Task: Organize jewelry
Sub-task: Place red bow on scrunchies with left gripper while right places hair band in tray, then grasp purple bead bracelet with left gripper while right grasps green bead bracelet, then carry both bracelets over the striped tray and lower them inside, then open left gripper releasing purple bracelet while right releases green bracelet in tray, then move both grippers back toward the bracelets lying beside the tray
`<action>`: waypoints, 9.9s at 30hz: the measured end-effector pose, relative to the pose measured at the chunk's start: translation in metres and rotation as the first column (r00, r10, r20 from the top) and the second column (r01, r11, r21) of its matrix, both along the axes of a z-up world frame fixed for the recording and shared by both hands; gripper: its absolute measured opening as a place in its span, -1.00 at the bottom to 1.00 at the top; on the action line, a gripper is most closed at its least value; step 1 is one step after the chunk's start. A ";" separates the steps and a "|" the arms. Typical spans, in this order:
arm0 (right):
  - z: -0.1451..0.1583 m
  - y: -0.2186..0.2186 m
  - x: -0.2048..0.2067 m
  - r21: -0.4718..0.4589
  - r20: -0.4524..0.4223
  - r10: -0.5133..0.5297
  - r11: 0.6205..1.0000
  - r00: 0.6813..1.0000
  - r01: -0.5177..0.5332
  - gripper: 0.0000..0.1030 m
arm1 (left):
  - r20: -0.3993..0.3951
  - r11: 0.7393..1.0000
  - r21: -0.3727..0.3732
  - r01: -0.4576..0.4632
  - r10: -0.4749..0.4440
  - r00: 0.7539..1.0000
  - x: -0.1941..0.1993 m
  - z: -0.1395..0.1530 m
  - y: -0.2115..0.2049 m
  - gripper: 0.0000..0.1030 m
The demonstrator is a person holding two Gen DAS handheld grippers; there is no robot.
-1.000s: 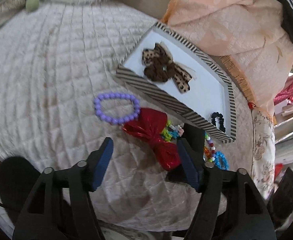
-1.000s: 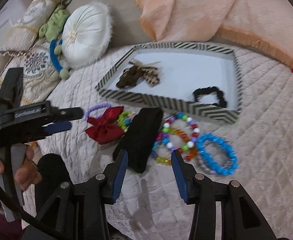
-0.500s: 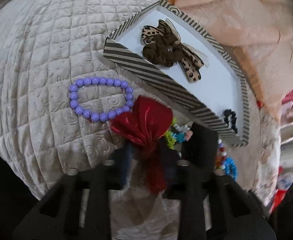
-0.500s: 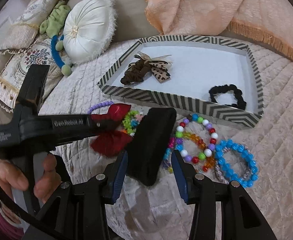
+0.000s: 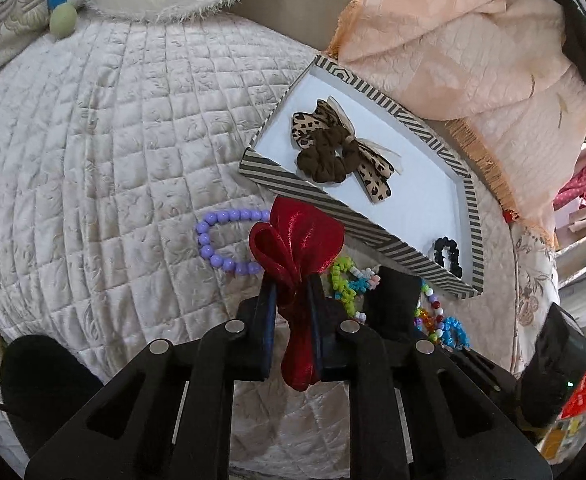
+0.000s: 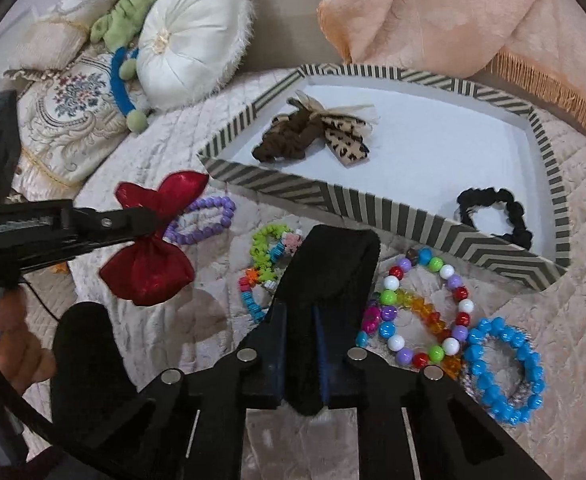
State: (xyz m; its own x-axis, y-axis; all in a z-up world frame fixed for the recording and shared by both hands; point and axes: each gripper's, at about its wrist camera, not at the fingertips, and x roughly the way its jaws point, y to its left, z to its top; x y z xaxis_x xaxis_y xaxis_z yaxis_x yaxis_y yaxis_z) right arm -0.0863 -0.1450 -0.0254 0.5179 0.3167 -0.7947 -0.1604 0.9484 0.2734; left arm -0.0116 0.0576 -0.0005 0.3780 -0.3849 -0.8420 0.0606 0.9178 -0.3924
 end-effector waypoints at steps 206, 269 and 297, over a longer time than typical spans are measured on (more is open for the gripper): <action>0.102 -0.054 -0.003 0.100 0.234 -0.043 0.995 0.971 0.020 -0.81 | 0.194 0.977 0.180 0.118 -0.152 0.969 0.025 0.073 -0.032 -0.84; 0.054 -0.079 0.070 0.073 0.091 -0.161 0.985 0.983 0.154 -0.35 | 0.203 0.934 0.338 0.116 -0.192 0.960 0.039 0.019 -0.100 -0.13; 0.088 -0.085 -0.049 0.005 0.207 -0.212 0.976 0.955 0.216 -0.20 | 0.328 0.938 0.334 0.093 -0.208 0.921 -0.041 0.073 -0.108 -0.13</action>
State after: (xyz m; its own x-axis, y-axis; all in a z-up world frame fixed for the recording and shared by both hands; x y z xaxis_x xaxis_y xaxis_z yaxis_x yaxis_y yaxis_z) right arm -0.1352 -0.2295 0.0629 0.7242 0.1680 -0.6688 -0.0041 0.9709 0.2394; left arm -0.0529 -0.0505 0.0729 0.6303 -0.2060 -0.7486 0.2889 0.9571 -0.0201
